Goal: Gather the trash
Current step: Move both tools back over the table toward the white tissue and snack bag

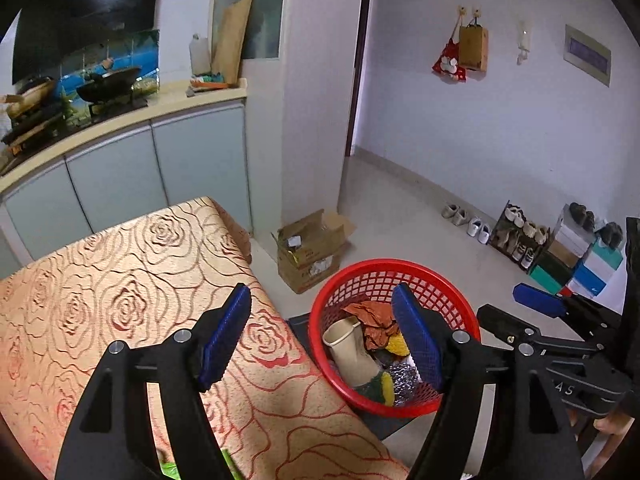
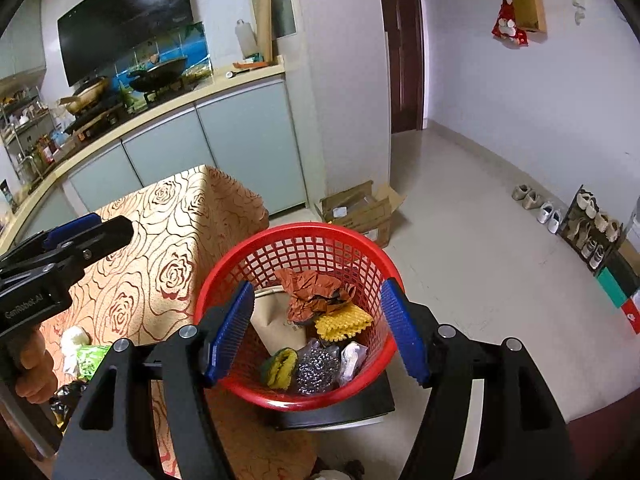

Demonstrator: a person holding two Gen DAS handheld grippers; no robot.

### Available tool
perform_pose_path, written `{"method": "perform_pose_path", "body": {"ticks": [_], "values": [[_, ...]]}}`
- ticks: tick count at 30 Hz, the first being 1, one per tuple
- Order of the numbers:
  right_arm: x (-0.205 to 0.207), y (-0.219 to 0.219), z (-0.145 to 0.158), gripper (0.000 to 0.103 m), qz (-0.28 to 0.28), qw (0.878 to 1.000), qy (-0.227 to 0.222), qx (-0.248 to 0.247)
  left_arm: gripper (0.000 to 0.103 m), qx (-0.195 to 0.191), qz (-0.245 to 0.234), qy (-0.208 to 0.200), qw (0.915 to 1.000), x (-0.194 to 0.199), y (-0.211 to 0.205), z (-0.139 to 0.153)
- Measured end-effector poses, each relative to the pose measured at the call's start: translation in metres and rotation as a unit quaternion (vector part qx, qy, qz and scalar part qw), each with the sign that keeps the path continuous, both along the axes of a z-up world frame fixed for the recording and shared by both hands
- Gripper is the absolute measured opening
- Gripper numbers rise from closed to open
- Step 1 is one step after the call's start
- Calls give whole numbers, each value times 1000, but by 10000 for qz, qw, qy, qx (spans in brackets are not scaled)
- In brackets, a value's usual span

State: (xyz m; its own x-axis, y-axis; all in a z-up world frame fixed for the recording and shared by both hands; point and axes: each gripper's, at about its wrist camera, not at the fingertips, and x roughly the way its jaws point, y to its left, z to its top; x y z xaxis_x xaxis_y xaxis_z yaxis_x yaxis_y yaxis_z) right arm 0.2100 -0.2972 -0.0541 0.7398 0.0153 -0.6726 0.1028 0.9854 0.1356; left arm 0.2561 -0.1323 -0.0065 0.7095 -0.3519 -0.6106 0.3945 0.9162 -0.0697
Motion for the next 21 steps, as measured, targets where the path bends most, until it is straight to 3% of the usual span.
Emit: {"method": "perform_pose_path", "body": {"ticks": [13,21], "values": [[-27,22,23,64,65,9994,-340,84,71,-68,496,-345,9982,-35,48,35],[-42,52,37,64,383,9979,-507,125,72,-23,997,-609,9931,-61,105,55]]}}
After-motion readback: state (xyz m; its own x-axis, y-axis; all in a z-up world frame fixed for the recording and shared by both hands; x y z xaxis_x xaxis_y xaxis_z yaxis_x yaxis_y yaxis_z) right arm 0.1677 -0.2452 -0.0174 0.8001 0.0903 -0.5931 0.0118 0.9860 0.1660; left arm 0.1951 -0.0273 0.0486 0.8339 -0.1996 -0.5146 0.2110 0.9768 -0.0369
